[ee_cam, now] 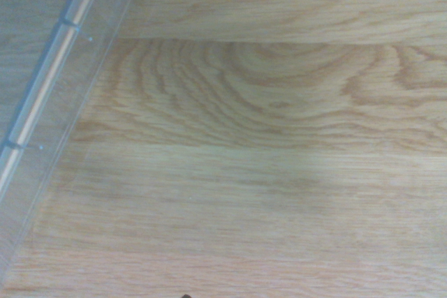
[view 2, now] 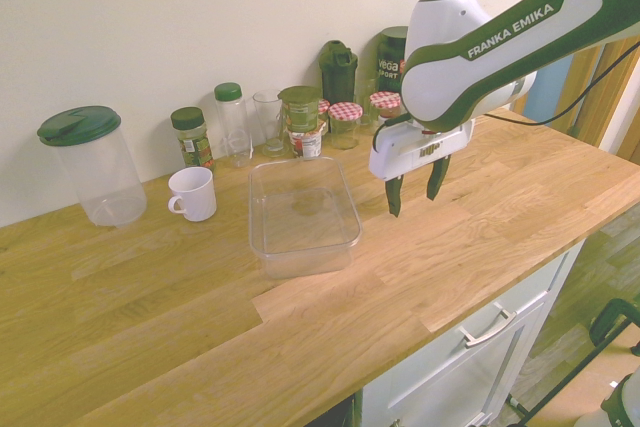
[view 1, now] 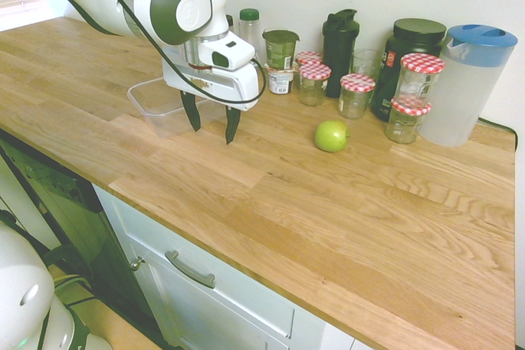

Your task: Put the apple into the container

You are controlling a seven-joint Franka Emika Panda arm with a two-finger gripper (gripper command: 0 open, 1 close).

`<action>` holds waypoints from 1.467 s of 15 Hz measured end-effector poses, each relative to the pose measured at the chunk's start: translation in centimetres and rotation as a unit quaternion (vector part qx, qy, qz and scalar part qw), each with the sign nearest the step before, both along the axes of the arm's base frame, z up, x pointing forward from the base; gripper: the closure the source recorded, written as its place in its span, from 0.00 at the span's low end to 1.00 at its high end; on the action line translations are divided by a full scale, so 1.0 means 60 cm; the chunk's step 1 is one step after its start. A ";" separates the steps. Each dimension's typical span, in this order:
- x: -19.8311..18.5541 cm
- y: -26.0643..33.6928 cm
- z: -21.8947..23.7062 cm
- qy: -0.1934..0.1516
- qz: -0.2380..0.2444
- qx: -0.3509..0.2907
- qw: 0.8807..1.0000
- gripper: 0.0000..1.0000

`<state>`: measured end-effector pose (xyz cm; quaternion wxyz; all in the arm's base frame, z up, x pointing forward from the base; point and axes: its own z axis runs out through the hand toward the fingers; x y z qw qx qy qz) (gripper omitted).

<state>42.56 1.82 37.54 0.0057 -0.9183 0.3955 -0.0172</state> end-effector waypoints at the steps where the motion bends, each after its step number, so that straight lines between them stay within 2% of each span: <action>1: 0.000 0.000 -0.001 0.001 0.000 0.000 1.000 0.00; 4: 0.008 -0.004 0.012 -0.009 0.002 0.001 1.000 0.00; 6: 0.030 -0.030 0.056 -0.028 0.006 0.003 1.000 0.00; 9: 0.070 -0.136 0.146 -0.041 -0.011 0.007 0.999 0.00; 11: 0.106 -0.202 0.168 -0.038 -0.008 0.007 0.999 0.00; 16: 0.200 -0.303 0.153 -0.018 0.059 -0.029 0.998 0.00; 22: 0.231 -0.355 0.079 0.018 0.086 -0.031 0.996 0.00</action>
